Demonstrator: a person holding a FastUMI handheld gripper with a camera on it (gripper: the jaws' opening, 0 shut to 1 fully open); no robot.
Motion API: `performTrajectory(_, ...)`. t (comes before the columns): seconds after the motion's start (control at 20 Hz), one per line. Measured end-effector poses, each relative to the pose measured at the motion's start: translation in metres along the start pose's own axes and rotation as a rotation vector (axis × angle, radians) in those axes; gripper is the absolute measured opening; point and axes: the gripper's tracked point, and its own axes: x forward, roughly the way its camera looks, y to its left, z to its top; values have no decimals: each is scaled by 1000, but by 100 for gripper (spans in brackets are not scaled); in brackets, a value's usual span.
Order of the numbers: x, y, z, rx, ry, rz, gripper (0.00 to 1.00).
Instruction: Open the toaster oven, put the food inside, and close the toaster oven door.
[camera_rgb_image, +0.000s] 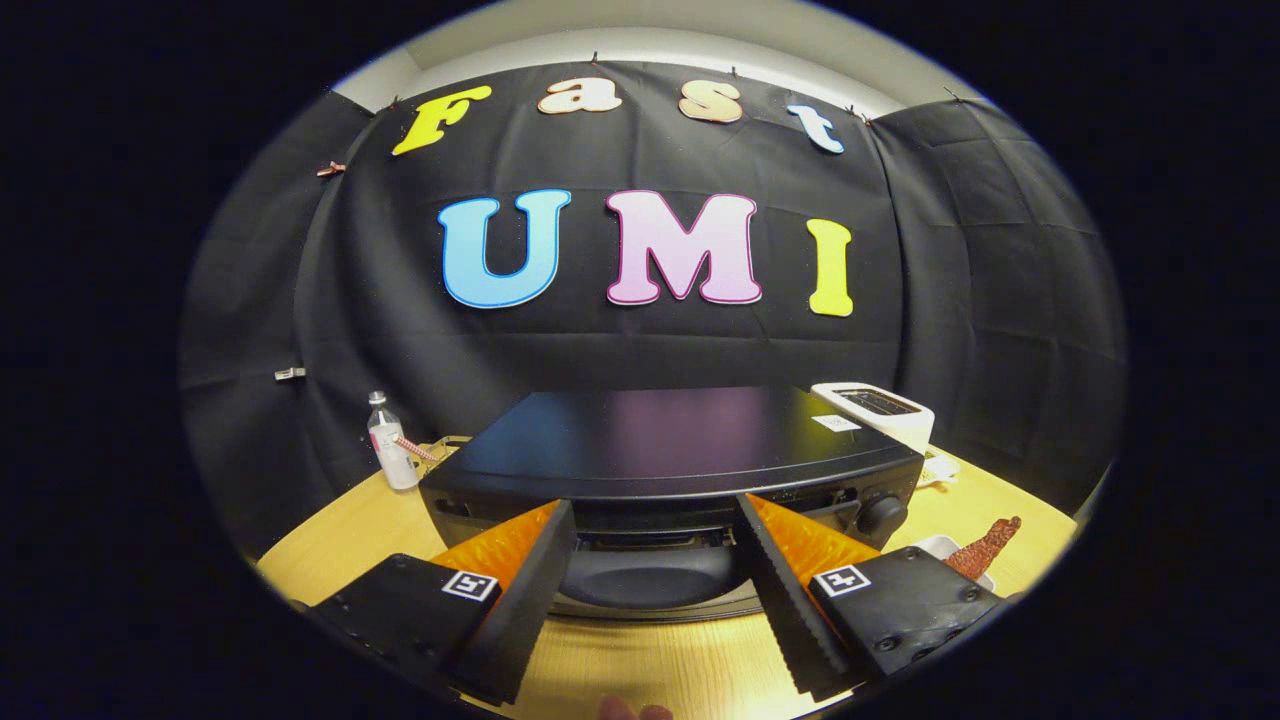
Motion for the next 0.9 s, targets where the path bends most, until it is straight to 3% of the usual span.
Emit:
performTrajectory(0.35,-38,-1,-19,29,16,9,98)
performTrajectory(0.9,-95,-1,-96,38,169,72,99)
